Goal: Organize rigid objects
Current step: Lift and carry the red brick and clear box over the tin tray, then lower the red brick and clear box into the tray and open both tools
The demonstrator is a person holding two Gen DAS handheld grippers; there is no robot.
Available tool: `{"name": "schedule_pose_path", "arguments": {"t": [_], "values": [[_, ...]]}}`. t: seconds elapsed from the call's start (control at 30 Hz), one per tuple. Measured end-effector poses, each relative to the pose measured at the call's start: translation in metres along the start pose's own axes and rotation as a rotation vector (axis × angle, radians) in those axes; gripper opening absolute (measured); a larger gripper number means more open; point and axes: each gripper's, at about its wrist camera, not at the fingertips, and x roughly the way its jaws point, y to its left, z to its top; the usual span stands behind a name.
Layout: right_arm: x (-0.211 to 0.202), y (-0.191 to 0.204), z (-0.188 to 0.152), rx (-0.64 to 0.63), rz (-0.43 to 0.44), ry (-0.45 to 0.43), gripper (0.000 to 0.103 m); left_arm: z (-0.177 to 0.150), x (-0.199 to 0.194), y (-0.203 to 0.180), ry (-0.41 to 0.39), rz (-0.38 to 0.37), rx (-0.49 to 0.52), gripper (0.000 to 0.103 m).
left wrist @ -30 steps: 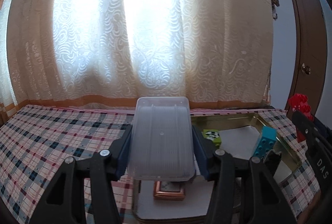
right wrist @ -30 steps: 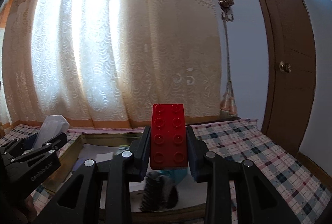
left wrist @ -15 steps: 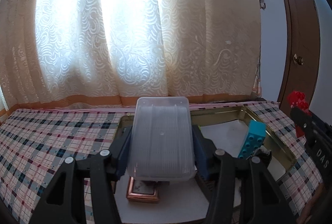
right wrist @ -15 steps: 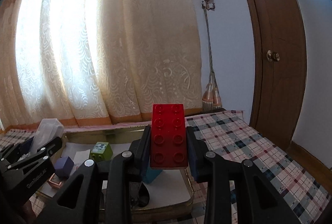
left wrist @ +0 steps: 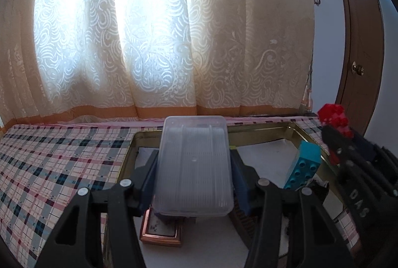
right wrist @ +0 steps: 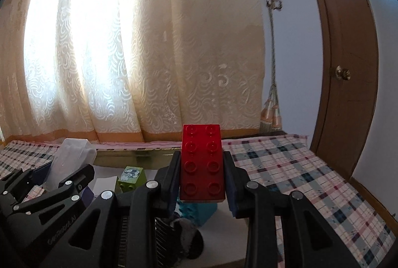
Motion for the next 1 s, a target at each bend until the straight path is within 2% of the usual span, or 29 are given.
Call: {"name": "schedule_pose_path", "arguments": {"t": [0.4, 0.63, 1.0], "values": [[0.047, 0.021, -0.002, -0.011, 0.034, 0.137, 0.034, -0.001, 0.017, 0.001, 0.053, -0.005, 0.0, 0.054], [0.059, 0.026, 0.002, -0.026, 0.033, 0.144, 0.034, 0.001, 0.03, 0.004, 0.089, -0.003, -0.027, 0.054], [0.068, 0.033, 0.008, -0.081, 0.071, 0.178, 0.034, -0.003, 0.036, 0.003, 0.127, 0.035, 0.004, 0.054]]}}
